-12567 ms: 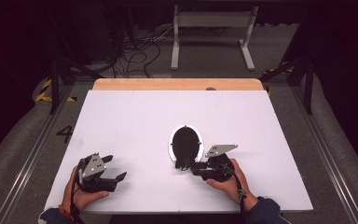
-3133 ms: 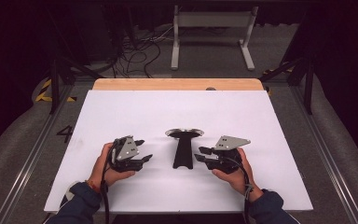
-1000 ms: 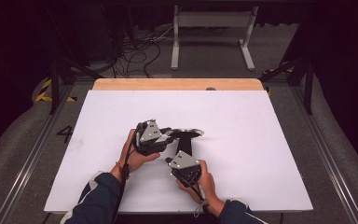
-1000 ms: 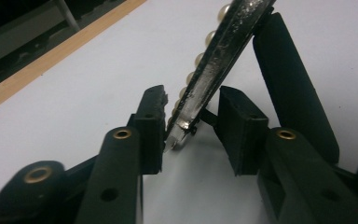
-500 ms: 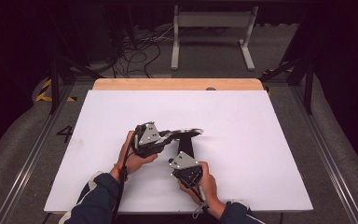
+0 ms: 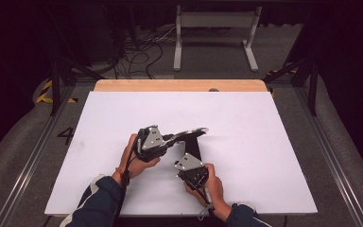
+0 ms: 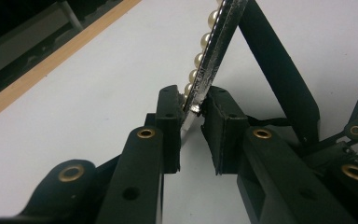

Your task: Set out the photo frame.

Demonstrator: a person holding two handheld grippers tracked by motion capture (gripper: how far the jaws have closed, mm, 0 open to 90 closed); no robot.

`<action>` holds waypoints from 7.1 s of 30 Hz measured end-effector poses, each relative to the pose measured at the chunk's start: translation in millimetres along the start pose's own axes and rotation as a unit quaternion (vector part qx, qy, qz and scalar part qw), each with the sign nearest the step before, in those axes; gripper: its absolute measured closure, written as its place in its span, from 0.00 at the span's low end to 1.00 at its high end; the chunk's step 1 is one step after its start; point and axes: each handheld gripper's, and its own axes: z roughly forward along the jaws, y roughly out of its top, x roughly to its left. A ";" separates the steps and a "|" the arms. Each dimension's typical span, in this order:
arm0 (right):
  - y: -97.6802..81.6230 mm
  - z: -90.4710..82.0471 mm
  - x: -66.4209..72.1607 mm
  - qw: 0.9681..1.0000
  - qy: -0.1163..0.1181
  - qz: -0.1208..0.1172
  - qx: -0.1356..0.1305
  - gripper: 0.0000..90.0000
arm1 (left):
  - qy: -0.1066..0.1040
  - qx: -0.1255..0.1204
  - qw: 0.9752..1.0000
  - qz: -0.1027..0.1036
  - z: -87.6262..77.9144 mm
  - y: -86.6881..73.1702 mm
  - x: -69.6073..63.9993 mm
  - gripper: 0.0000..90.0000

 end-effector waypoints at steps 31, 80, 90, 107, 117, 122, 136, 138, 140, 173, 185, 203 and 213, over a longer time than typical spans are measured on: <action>-2.3 0.0 -4.6 1.000 -0.024 0.011 -0.012 1.00 | -0.016 0.015 1.000 -0.001 9.1 -9.9 -0.1 0.88; -20.2 -10.3 -43.0 0.999 0.021 0.026 -0.013 1.00 | -0.047 0.013 0.999 0.007 9.4 -4.1 -14.3 0.88; -20.9 -11.4 -49.9 0.999 0.022 0.024 -0.012 1.00 | -0.049 0.011 0.999 0.006 11.7 -2.9 -17.3 0.88; -24.2 -9.6 -60.8 0.999 0.025 0.021 -0.008 0.98 | -0.059 0.005 0.998 -0.006 13.9 -0.2 -23.7 0.87; -19.9 -26.9 -66.3 0.998 0.040 0.032 -0.035 0.95 | -0.065 0.002 0.998 -0.013 20.3 -0.8 -27.6 0.72; -20.2 -33.6 -61.4 0.999 0.039 0.021 -0.024 0.98 | -0.049 0.008 0.999 -0.010 31.2 -0.1 -30.7 0.61; -26.2 -34.7 -68.2 0.999 0.036 0.038 -0.006 0.92 | -0.006 -0.007 0.999 -0.050 47.2 -5.0 -34.0 0.65; -26.4 -35.0 -69.0 0.998 0.039 0.042 -0.006 0.92 | -0.016 -0.016 0.999 -0.041 43.8 -4.2 -33.9 0.75; -25.9 -35.1 -68.6 0.998 0.047 0.039 -0.009 0.92 | -0.009 -0.016 0.999 -0.029 42.1 -3.3 -35.4 0.79; -31.6 -32.0 -80.9 0.995 0.100 0.013 0.026 1.00 | 0.033 0.010 0.999 0.011 25.6 0.3 -64.6 0.82; -35.0 -31.2 -92.4 0.995 0.093 0.015 0.025 1.00 | 0.019 0.005 1.000 0.017 27.7 0.6 -64.4 0.79; -35.6 -29.0 -93.2 0.997 0.072 0.022 0.033 1.00 | 0.010 0.008 1.000 0.020 28.5 1.7 -64.5 0.75; -40.5 -25.4 -102.4 0.996 0.077 0.040 0.025 0.98 | -0.016 0.014 1.000 0.011 26.5 0.3 -59.5 0.77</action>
